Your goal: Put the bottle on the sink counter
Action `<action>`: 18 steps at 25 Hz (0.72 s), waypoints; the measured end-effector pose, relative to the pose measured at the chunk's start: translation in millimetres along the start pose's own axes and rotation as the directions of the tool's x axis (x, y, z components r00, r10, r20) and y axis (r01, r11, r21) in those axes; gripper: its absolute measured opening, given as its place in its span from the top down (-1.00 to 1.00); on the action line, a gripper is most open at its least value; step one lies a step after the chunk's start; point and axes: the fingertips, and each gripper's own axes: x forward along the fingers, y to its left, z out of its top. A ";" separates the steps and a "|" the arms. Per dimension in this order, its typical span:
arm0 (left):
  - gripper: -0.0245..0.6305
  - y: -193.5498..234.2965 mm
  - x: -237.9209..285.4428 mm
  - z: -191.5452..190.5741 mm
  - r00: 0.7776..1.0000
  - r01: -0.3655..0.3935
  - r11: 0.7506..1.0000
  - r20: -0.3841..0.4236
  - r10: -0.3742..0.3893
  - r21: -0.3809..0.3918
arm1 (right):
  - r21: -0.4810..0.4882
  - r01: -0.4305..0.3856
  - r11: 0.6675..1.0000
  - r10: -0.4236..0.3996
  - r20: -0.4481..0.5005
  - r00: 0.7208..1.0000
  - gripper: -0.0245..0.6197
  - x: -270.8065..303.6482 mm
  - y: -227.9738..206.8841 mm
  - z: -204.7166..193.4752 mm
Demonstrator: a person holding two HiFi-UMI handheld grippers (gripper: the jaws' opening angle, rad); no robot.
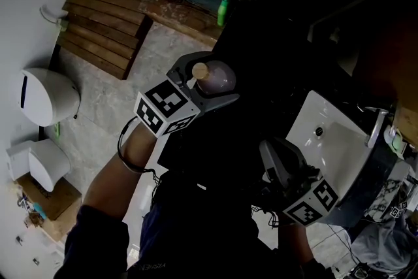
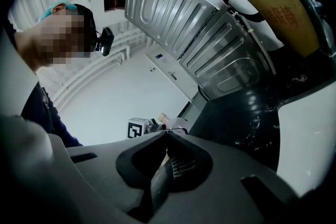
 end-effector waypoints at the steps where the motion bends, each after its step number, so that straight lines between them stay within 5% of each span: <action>1: -0.30 0.7 1.5 -0.7 1.000 -0.004 1.000 -0.009 0.004 0.010 | 0.003 0.001 1.000 -0.001 0.000 1.000 0.84 -0.2 -0.5 0.0; 18: -0.30 11.2 21.6 -18.4 0.989 -0.056 0.992 -0.127 0.070 0.112 | 0.027 0.013 1.000 -0.013 0.009 1.000 0.84 -6.2 -15.6 0.3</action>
